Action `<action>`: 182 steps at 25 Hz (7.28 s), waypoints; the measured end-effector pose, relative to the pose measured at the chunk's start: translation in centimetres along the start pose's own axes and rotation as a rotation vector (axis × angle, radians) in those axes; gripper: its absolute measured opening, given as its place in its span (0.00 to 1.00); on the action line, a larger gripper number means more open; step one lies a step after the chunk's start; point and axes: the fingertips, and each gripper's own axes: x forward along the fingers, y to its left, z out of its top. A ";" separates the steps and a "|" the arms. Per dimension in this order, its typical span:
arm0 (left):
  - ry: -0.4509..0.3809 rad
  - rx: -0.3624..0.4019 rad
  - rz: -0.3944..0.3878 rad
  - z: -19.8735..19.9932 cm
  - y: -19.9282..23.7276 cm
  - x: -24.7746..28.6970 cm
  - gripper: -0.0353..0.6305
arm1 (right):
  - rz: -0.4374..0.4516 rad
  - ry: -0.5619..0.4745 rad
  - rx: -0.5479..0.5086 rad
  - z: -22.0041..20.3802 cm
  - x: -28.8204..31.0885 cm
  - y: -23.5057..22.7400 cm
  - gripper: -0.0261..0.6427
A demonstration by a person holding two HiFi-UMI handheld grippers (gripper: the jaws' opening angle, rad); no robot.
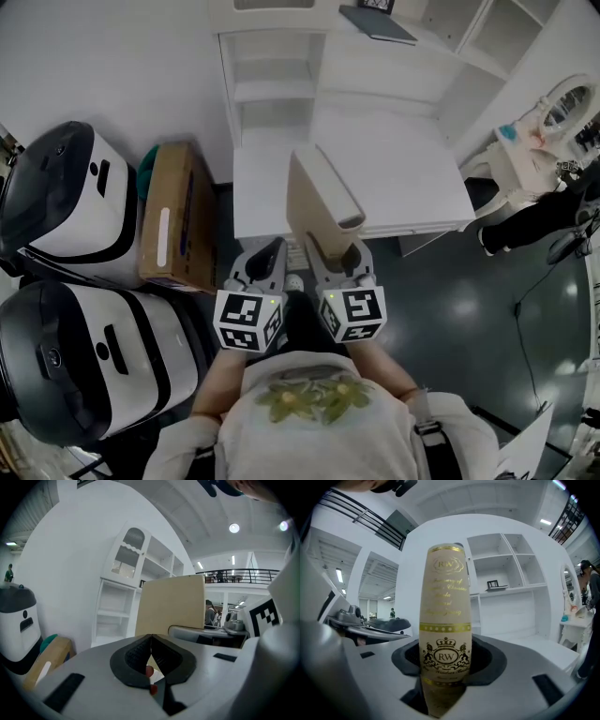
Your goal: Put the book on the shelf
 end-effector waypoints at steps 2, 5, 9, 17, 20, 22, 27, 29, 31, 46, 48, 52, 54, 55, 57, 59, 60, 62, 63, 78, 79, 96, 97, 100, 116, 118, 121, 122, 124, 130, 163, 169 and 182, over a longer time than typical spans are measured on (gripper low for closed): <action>0.003 0.000 0.001 0.1 0.9 0.9 0.09 | -0.001 0.002 0.005 -0.1 1.3 -0.3 0.39; 0.012 0.001 0.008 0.4 2.4 2.3 0.09 | -0.002 0.000 0.007 -0.2 3.3 -0.9 0.39; 0.011 0.025 0.007 1.5 4.0 4.5 0.09 | -0.010 -0.006 0.016 0.1 6.2 -2.3 0.39; 0.005 0.055 0.011 4.4 6.8 9.1 0.09 | -0.016 -0.030 0.020 2.1 12.0 -5.1 0.39; -0.007 0.048 0.016 5.4 7.7 10.7 0.09 | -0.014 -0.036 0.017 2.7 13.8 -5.9 0.39; -0.005 0.052 0.013 5.9 8.0 11.7 0.09 | -0.014 -0.037 0.017 2.9 14.9 -6.4 0.39; -0.001 0.056 0.008 6.6 8.8 14.3 0.09 | -0.025 -0.050 0.015 3.4 17.4 -8.0 0.39; -0.003 0.060 0.007 6.9 9.2 15.3 0.09 | -0.025 -0.054 0.014 3.6 18.3 -8.6 0.39; -0.004 0.065 0.005 7.4 9.5 16.3 0.09 | -0.026 -0.060 0.014 3.8 19.2 -9.2 0.39; -0.004 0.086 0.009 9.2 12.0 22.1 0.09 | -0.029 -0.092 0.011 5.1 25.5 -12.9 0.39; -0.005 0.086 0.009 9.3 12.4 22.7 0.09 | -0.024 -0.095 0.003 5.2 26.3 -13.1 0.39; -0.003 0.087 0.003 9.5 12.8 23.9 0.09 | -0.019 -0.101 -0.005 5.6 27.7 -13.6 0.39; -0.002 0.087 0.004 9.5 13.0 24.4 0.09 | -0.014 -0.104 -0.004 5.9 28.3 -13.7 0.39; -0.001 0.086 0.005 9.5 13.1 24.5 0.09 | -0.013 -0.107 -0.004 5.9 28.5 -13.8 0.39; -0.001 0.084 0.008 9.4 13.3 24.8 0.09 | -0.015 -0.110 -0.006 5.9 29.0 -14.1 0.39; 0.001 0.082 0.011 9.3 13.6 25.1 0.09 | -0.016 -0.112 -0.008 5.9 29.5 -14.2 0.39; 0.003 0.082 0.013 9.2 13.8 25.2 0.09 | -0.017 -0.113 -0.010 5.9 29.8 -14.3 0.39; 0.009 0.079 0.017 9.1 14.1 25.4 0.09 | -0.016 -0.108 -0.014 5.7 30.3 -14.4 0.39; 0.011 0.078 0.019 9.0 14.2 25.5 0.09 | -0.013 -0.101 -0.014 5.6 30.5 -14.4 0.39; 0.017 0.086 0.023 9.9 16.0 28.3 0.09 | -0.022 -0.099 -0.030 5.5 34.1 -15.9 0.39; 0.018 0.087 0.021 10.0 16.0 28.4 0.09 | -0.024 -0.099 -0.029 5.5 34.2 -15.9 0.39; 0.031 0.080 0.023 9.9 17.6 30.3 0.09 | -0.033 -0.086 -0.054 4.4 36.1 -16.4 0.39; 0.032 0.078 0.023 9.8 17.7 30.4 0.09 | -0.034 -0.088 -0.054 4.5 36.2 -16.4 0.39; 0.036 0.074 0.024 9.8 17.8 30.5 0.09 | -0.031 -0.091 -0.054 5.0 36.4 -16.3 0.39; 0.044 0.064 0.027 9.3 18.5 30.8 0.09 | -0.063 -0.090 -0.072 5.0 37.7 -16.3 0.39; 0.044 0.062 0.028 9.3 18.6 30.9 0.09 | -0.068 -0.092 -0.072 5.1 37.9 -16.2 0.39; 0.045 0.060 0.029 9.2 18.7 30.9 0.09 | -0.078 -0.094 -0.070 5.1 38.2 -16.3 0.39; 0.046 0.059 0.030 9.2 18.8 30.9 0.09 | -0.080 -0.096 -0.070 5.2 38.3 -16.2 0.39; 0.047 0.056 0.032 9.1 18.8 30.9 0.09 | -0.083 -0.097 -0.073 5.3 38.4 -16.1 0.39; 0.052 0.054 0.033 8.8 18.8 30.8 0.09 | -0.091 -0.099 -0.077 5.3 38.6 -16.1 0.39; 0.054 0.051 0.063 8.6 19.3 30.1 0.09 | -0.166 -0.146 -0.080 5.5 41.0 -16.5 0.39; 0.052 0.048 0.063 8.7 19.4 30.1 0.09 | -0.173 -0.150 -0.081 5.6 41.6 -16.6 0.39; 0.056 0.050 0.063 8.7 19.5 30.1 0.09 | -0.186 -0.163 -0.081 5.6 42.7 -16.8 0.39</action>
